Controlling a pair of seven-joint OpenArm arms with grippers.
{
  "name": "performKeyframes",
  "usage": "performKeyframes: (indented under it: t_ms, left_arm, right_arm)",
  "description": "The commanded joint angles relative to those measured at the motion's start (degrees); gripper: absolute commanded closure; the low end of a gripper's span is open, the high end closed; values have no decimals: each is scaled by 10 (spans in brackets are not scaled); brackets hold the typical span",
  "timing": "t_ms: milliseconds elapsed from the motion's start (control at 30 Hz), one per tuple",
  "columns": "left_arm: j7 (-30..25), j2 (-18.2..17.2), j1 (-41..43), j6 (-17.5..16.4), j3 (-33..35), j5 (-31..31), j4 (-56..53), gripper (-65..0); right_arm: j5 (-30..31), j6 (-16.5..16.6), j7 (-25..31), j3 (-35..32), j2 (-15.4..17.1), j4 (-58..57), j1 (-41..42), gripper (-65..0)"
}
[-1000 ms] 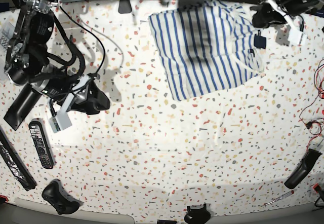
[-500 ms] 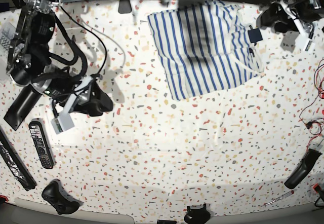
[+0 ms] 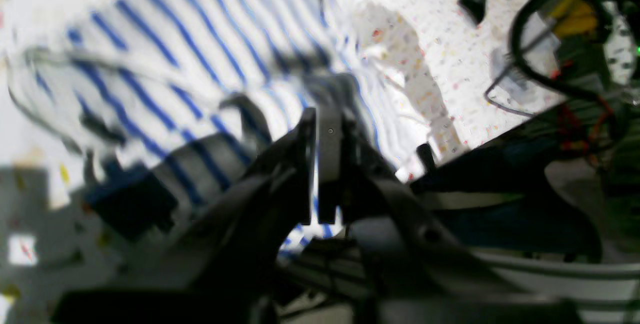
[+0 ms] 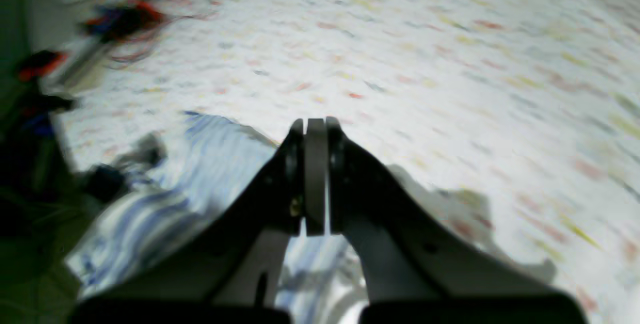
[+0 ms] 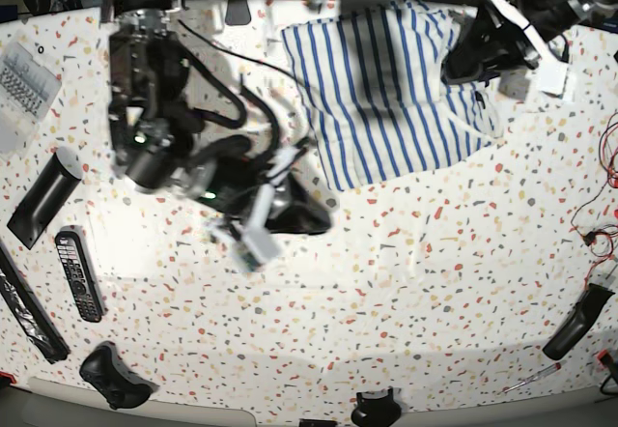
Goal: Layout the t-shirt on the table in an organized manner, then fold the t-shirt properly
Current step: 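Grasp the folded bundle's edges with both grippers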
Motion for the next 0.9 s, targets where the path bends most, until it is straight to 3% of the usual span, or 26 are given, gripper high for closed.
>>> performKeyframes:
  t_ms: [0,167,367,467,600,867]
  left_arm:
    - [-5,3,3,-4,-2,1,-5,0]
    - [-5,7,3,-5,-2,16,-94,0]
    - [-8,7,-1,-7,-2,57,-198,0]
    - [-13,7,-17,-7,-2,63,-245,0]
    - [-38,6,-61,-7,-2,123,-311,0]
    - [-70,7,-174,-7,-2,136,-404,0]
  right_arm:
    - [-4,5,13,-9,-9,-7,18,0]
    - [-28,5,13,-49,-43,-104,49,0]
    - [-71,5,14,-57,-49,-214,83,0]
    - [-91,5,13,-57,-46,-245,83,0]
    - [-119,5,14,-57,-43,-252,76,0]
    - [-126,5,14,-35,6,-250,74,0]
